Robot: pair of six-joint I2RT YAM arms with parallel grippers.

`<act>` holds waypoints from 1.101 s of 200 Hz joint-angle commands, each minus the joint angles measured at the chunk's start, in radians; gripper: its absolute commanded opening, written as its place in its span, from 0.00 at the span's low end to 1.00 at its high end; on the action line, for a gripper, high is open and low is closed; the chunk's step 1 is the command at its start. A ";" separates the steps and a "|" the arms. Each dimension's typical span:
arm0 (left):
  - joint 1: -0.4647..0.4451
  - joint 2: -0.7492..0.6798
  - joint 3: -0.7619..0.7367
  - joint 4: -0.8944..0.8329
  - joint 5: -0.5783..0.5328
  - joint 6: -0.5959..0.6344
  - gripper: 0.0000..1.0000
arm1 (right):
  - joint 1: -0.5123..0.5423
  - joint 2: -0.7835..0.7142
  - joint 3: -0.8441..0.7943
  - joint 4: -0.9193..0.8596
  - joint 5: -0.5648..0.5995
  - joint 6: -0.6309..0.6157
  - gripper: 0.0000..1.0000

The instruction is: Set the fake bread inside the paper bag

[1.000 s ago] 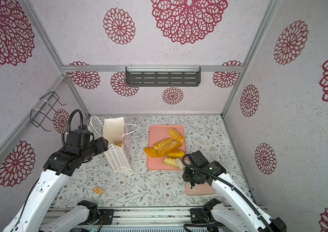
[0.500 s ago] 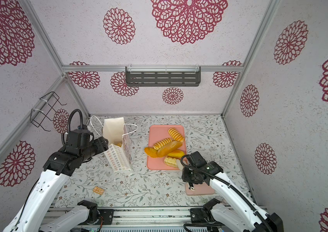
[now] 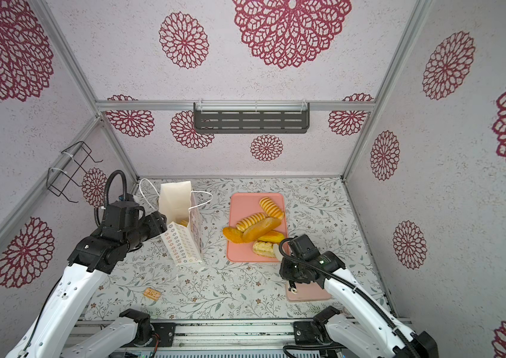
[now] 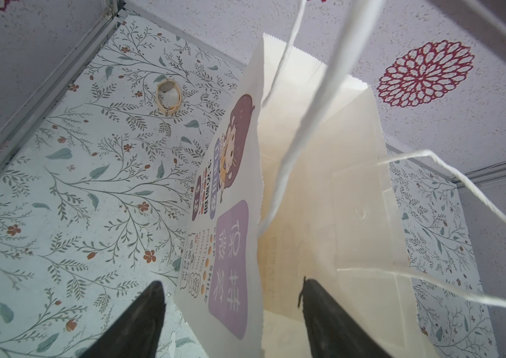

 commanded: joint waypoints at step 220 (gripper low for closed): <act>-0.002 0.005 -0.038 0.040 0.010 -0.065 0.73 | -0.007 -0.006 0.051 0.133 0.030 0.033 0.00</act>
